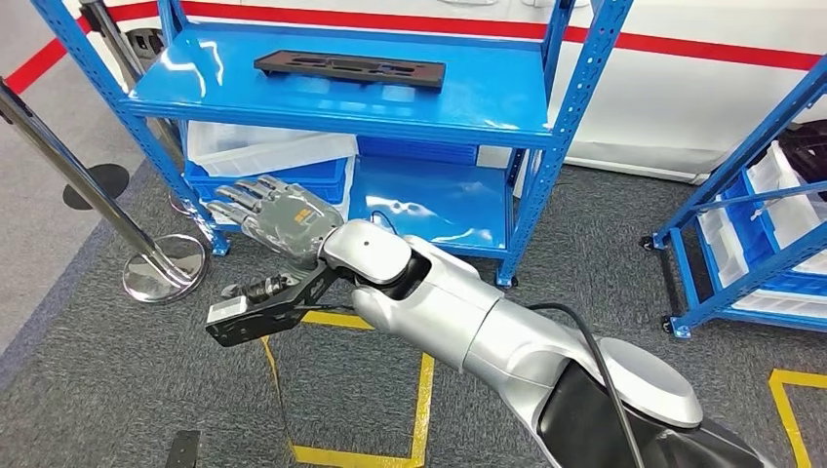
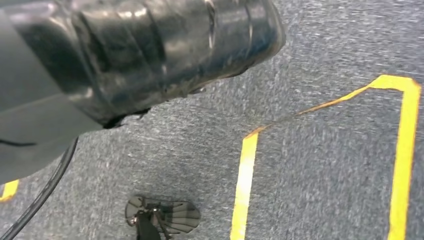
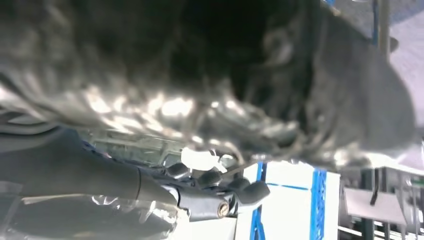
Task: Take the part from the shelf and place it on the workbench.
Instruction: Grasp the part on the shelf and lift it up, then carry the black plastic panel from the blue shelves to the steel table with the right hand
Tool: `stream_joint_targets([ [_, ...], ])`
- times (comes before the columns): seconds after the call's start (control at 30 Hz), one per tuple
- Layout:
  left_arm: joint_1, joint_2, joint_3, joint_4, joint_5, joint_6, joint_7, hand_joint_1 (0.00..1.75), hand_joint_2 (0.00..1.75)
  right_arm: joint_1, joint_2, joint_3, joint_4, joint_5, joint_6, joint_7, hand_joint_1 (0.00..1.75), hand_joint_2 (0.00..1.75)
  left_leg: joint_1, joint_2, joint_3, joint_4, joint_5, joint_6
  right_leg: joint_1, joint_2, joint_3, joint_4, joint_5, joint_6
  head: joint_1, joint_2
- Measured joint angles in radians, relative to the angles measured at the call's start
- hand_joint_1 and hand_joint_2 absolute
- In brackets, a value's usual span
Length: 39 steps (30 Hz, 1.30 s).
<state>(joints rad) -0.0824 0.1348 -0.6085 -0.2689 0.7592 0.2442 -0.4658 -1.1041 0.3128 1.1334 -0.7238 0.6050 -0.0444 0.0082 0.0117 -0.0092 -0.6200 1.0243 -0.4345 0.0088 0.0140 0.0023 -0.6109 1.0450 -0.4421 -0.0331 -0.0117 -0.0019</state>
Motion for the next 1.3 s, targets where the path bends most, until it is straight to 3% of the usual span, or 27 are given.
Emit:
stream_joint_targets([
  [0.13,0.000,-0.002,0.000,0.000,0.014,0.001,0.016,0.00,0.00,-0.004,0.008,-0.001,0.009,-0.018,0.000,-0.004,0.00,0.00,0.002,0.002,-0.007,0.011,-0.010,-0.020,-0.006,-0.001,0.011,-0.025,0.008,-0.005,-0.001,0.000],
  [0.17,0.000,-0.002,0.000,0.000,0.015,0.001,0.018,0.00,0.00,-0.006,0.011,-0.001,0.010,-0.024,0.002,-0.004,0.00,0.00,0.002,0.003,-0.019,0.042,-0.030,-0.026,-0.010,-0.003,0.015,-0.031,0.012,-0.007,-0.002,0.000],
  [0.23,0.000,-0.001,0.000,0.000,0.017,0.001,0.021,0.00,0.00,-0.009,0.017,-0.001,0.014,-0.034,0.008,-0.002,0.00,0.00,0.005,0.004,-0.071,0.159,-0.090,-0.038,-0.011,-0.004,0.017,-0.035,0.014,-0.009,-0.003,0.000],
  [0.3,0.003,0.001,0.000,0.000,0.018,0.001,0.021,0.00,0.00,-0.009,0.019,-0.001,0.019,-0.038,0.011,0.001,0.00,0.00,0.009,0.004,-0.117,0.256,-0.119,-0.046,-0.012,-0.005,0.016,-0.034,0.014,-0.009,-0.003,0.000],
  [0.33,0.004,0.001,0.000,0.000,0.018,0.001,0.021,0.00,0.00,-0.008,0.020,0.000,0.022,-0.038,0.012,0.001,0.00,0.00,0.011,0.004,-0.117,0.256,-0.107,-0.050,-0.012,-0.005,0.016,-0.032,0.013,-0.008,-0.003,0.000],
  [0.37,0.005,0.002,0.000,0.000,0.018,0.001,0.021,0.00,0.00,-0.008,0.020,0.000,0.025,-0.039,0.012,0.001,0.00,0.00,0.014,0.005,-0.097,0.217,-0.079,-0.053,-0.014,-0.005,0.015,-0.028,0.011,-0.006,-0.003,0.000],
  [0.43,0.003,0.002,0.000,0.000,0.018,0.000,0.018,0.00,0.00,-0.009,0.023,0.000,0.030,-0.040,0.011,0.002,0.00,0.00,0.018,0.007,-0.031,0.087,-0.023,-0.057,-0.016,-0.004,0.014,-0.017,0.003,0.002,-0.003,0.000],
  [0.5,0.000,0.003,0.000,0.000,0.017,-0.002,0.014,0.00,0.00,-0.011,0.025,0.000,0.034,-0.044,0.010,0.003,0.00,0.00,0.015,0.006,0.007,0.011,-0.009,-0.047,-0.012,-0.004,0.010,-0.007,-0.002,0.011,-0.003,0.000],
  [0.63,0.002,0.002,0.000,0.000,-0.001,-0.013,0.001,0.00,0.00,-0.014,0.024,0.000,0.040,-0.049,0.009,0.030,0.00,0.00,0.014,0.004,0.008,0.004,-0.008,-0.016,-0.010,-0.003,-0.001,0.008,-0.014,0.027,-0.003,0.000],
  [0.7,0.001,0.002,-0.001,0.000,-0.013,-0.017,-0.008,0.00,0.00,-0.015,0.014,-0.001,0.038,-0.049,0.009,0.052,0.00,0.00,0.015,0.004,0.008,0.001,-0.006,-0.005,-0.012,-0.002,-0.037,0.088,-0.062,0.036,-0.002,0.000],
  [0.77,0.002,0.001,-0.002,0.000,-0.021,-0.018,-0.014,0.00,0.00,-0.011,-0.006,-0.001,0.029,-0.049,0.013,0.074,0.00,0.00,0.013,0.004,0.008,0.002,-0.006,0.002,-0.014,-0.002,-0.098,0.221,-0.121,0.039,-0.001,0.000],
  [0.8,0.002,0.001,-0.004,0.000,-0.024,-0.017,-0.014,0.00,0.00,-0.007,-0.017,-0.001,0.022,-0.047,0.018,0.085,0.00,0.00,0.011,0.004,0.008,0.002,-0.007,0.003,-0.014,-0.002,-0.121,0.268,-0.132,0.039,-0.001,0.000],
  [0.83,0.003,0.000,-0.006,0.000,-0.026,-0.016,-0.014,0.00,0.00,-0.003,-0.028,-0.001,0.013,-0.044,0.022,0.097,0.00,0.00,0.010,0.004,0.008,0.002,-0.007,0.004,-0.014,-0.002,-0.130,0.283,-0.126,0.037,-0.001,0.000],
  [0.87,0.003,-0.001,-0.008,0.000,-0.027,-0.014,-0.012,0.00,0.00,0.001,-0.037,-0.001,0.005,-0.040,0.027,0.107,0.00,0.00,0.009,0.003,0.009,0.002,-0.007,0.004,-0.014,-0.002,-0.121,0.259,-0.102,0.033,0.000,0.000],
  [0.93,0.003,-0.004,-0.012,0.000,-0.027,-0.010,-0.009,0.00,0.00,0.005,-0.050,-0.001,-0.011,-0.033,0.031,0.123,0.00,0.00,0.007,0.003,0.011,0.002,-0.009,0.003,-0.010,-0.001,-0.065,0.128,-0.032,0.020,0.000,0.000],
  [1.0,0.001,-0.008,-0.017,0.000,-0.027,-0.009,-0.006,0.00,0.00,0.005,-0.057,-0.002,-0.028,-0.025,0.031,0.133,0.00,0.00,0.003,0.003,0.008,0.004,-0.010,-0.001,-0.005,0.000,-0.016,0.020,0.004,0.009,-0.002,0.000],
  [1.1,0.001,-0.011,-0.021,0.000,-0.025,-0.007,0.005,0.00,0.00,0.010,-0.071,-0.002,-0.048,-0.006,0.030,0.149,0.00,0.00,0.005,0.004,0.004,0.001,-0.007,-0.015,-0.002,0.001,-0.005,-0.006,0.006,0.003,-0.003,0.000],
  [1.17,0.002,-0.012,-0.022,0.000,-0.023,-0.007,0.011,0.00,0.00,0.010,-0.078,-0.002,-0.058,0.011,0.027,0.162,0.00,0.00,0.007,0.005,-0.002,0.018,-0.023,-0.025,-0.007,0.000,0.000,-0.017,0.011,-0.003,-0.004,0.000],
  [1.23,0.002,-0.013,-0.023,0.000,-0.023,-0.006,0.013,0.00,0.00,0.010,-0.079,-0.002,-0.065,0.030,0.018,0.168,0.00,0.00,0.009,0.006,-0.041,0.107,-0.074,-0.034,-0.011,-0.001,0.003,-0.022,0.014,-0.006,-0.005,0.000],
  [1.3,0.002,-0.012,-0.023,0.000,-0.022,-0.005,0.013,0.00,0.00,0.014,-0.082,-0.002,-0.068,0.044,0.008,0.169,0.00,0.00,0.009,0.006,-0.103,0.238,-0.126,-0.040,-0.010,-0.001,0.003,-0.020,0.014,-0.007,-0.006,0.000],
])
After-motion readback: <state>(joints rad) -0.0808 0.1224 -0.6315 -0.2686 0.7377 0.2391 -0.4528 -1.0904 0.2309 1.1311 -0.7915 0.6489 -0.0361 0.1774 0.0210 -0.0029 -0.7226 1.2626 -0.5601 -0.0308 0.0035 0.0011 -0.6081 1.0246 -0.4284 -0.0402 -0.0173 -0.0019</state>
